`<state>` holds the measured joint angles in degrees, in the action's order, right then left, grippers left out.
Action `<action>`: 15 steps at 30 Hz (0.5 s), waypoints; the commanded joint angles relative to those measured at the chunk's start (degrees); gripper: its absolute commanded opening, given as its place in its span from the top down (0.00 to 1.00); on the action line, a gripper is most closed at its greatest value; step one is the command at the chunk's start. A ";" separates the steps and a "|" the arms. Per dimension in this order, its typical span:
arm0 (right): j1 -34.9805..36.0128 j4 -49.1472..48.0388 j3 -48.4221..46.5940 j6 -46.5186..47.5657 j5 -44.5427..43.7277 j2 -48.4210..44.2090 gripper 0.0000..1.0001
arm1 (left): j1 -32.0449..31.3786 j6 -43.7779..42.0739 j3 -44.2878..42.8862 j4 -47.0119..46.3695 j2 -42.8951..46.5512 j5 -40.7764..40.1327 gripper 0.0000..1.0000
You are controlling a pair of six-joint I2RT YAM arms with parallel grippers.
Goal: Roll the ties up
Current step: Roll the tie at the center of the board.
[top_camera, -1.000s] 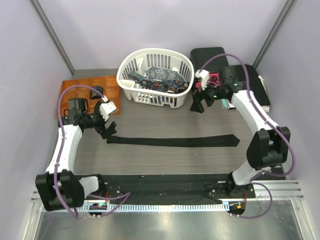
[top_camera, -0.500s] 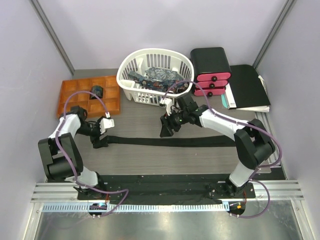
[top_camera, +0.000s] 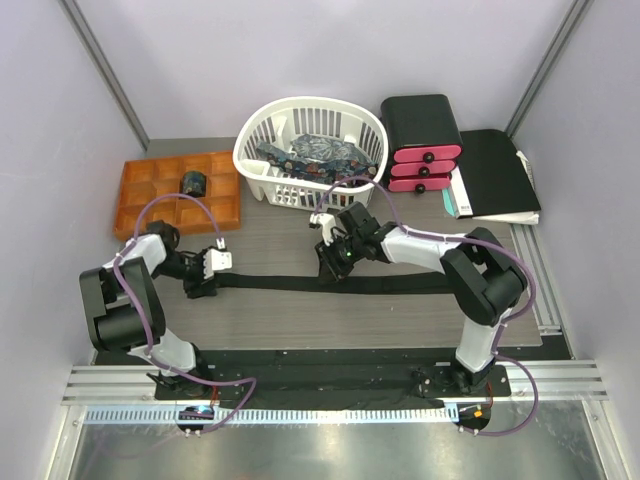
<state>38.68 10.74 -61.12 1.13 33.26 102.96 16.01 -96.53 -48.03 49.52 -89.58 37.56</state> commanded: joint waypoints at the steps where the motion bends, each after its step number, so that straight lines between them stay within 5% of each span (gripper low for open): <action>1: 0.17 -1.95 0.04 -0.16 -1.87 1.63 0.75 | 0.16 -1.56 0.39 -3.11 -0.42 1.29 0.44; 15: 0.26 -1.69 0.22 0.02 -1.70 2.78 0.82 | -3.61 -1.38 -1.71 4.52 5.55 5.59 0.69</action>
<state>38.65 10.24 -60.80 1.19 31.66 106.52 14.44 -96.71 -47.72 49.45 -87.83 39.16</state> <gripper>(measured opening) 0.189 0.340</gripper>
